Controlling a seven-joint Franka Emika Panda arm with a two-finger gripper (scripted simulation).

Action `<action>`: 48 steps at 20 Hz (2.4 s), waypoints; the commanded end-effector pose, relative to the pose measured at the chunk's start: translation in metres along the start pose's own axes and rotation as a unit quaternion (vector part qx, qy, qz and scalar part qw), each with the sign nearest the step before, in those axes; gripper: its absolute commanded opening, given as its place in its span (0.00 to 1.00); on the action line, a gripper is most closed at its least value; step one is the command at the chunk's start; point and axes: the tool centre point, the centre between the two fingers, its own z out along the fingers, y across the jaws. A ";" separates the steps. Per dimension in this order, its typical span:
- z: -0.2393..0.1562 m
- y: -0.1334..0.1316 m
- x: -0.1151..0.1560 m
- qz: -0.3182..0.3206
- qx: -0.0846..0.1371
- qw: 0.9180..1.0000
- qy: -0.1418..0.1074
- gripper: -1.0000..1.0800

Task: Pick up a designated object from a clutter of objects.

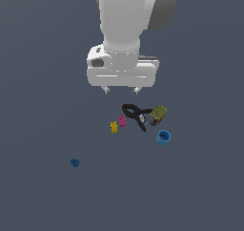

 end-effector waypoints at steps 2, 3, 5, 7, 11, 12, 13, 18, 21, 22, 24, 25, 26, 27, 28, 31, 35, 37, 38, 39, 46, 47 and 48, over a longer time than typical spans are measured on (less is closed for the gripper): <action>0.000 0.000 0.000 0.000 0.000 1.000 0.000 0.96; 0.000 -0.001 0.000 -0.001 0.001 1.000 -0.001 0.96; 0.000 -0.004 0.001 -0.005 0.002 1.000 -0.002 0.96; 0.000 -0.008 0.001 -0.011 0.004 1.000 -0.005 0.96; -0.001 -0.011 0.001 -0.017 0.007 1.000 -0.007 0.96; -0.001 -0.011 0.001 -0.017 0.007 1.000 -0.007 0.96; -0.001 -0.010 0.001 -0.016 0.007 1.000 -0.007 0.96; 0.006 -0.017 0.006 -0.012 0.005 1.000 -0.006 0.96; 0.016 -0.026 0.012 -0.007 0.003 1.000 -0.005 0.96; 0.020 -0.030 0.014 -0.005 0.002 1.000 -0.005 0.96; 0.030 -0.038 0.019 0.000 0.000 1.000 -0.004 0.96; 0.036 -0.044 0.022 0.003 -0.001 1.000 -0.003 0.96; 0.042 -0.049 0.025 0.006 -0.002 1.000 -0.003 0.96; 0.048 -0.055 0.027 0.009 -0.003 1.000 -0.002 0.96; 0.056 -0.062 0.030 0.012 -0.003 1.000 -0.001 0.96; 0.081 -0.085 0.039 0.023 -0.005 1.000 0.001 0.96; 0.120 -0.121 0.047 0.040 -0.006 0.999 0.005 0.96; 0.139 -0.138 0.049 0.047 -0.005 0.999 0.007 0.96; 0.147 -0.146 0.049 0.051 -0.004 0.999 0.007 0.96; 0.156 -0.154 0.049 0.054 -0.004 0.998 0.008 0.96; 0.199 -0.193 0.047 0.072 0.001 0.997 0.010 0.96; 0.203 -0.196 0.046 0.073 0.002 0.997 0.010 0.96; 0.207 -0.200 0.045 0.075 0.002 0.997 0.010 0.96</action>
